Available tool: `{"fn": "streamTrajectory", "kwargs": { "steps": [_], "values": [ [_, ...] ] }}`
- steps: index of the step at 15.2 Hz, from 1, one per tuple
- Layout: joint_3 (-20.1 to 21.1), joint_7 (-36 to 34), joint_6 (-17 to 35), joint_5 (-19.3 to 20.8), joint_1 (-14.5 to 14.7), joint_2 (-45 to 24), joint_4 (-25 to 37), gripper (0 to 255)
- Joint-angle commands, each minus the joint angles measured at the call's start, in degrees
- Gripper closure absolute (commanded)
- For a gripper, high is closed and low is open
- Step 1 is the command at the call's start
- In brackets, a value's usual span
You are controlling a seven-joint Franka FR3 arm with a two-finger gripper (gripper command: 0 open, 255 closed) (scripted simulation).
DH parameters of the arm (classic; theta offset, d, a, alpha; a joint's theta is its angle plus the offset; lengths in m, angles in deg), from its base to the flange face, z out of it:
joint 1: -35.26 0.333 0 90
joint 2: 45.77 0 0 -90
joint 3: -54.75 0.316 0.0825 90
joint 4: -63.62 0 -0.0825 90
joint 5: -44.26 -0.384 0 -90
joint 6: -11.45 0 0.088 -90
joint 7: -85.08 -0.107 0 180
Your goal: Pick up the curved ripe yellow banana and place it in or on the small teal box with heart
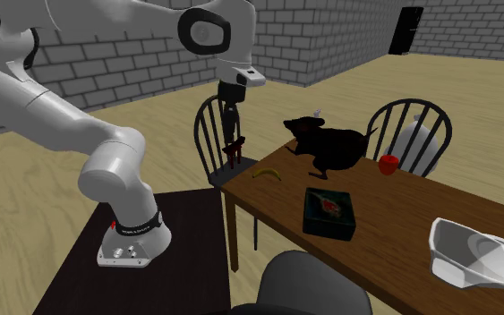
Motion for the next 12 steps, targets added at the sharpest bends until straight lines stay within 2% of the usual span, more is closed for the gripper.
{"fn": "streamTrajectory", "kwargs": {
  "steps": [1,7,12],
  "values": [
    [1.9,-1.8,3.8,-1.2,0.6,-2.3,-1.1,0],
    [7.8,-7.5,14.3,-3.5,1.9,-12.5,-0.9,0],
    [12.5,-12.8,22.6,-3.2,2.2,-22.8,1.5,0]
  ]
}}
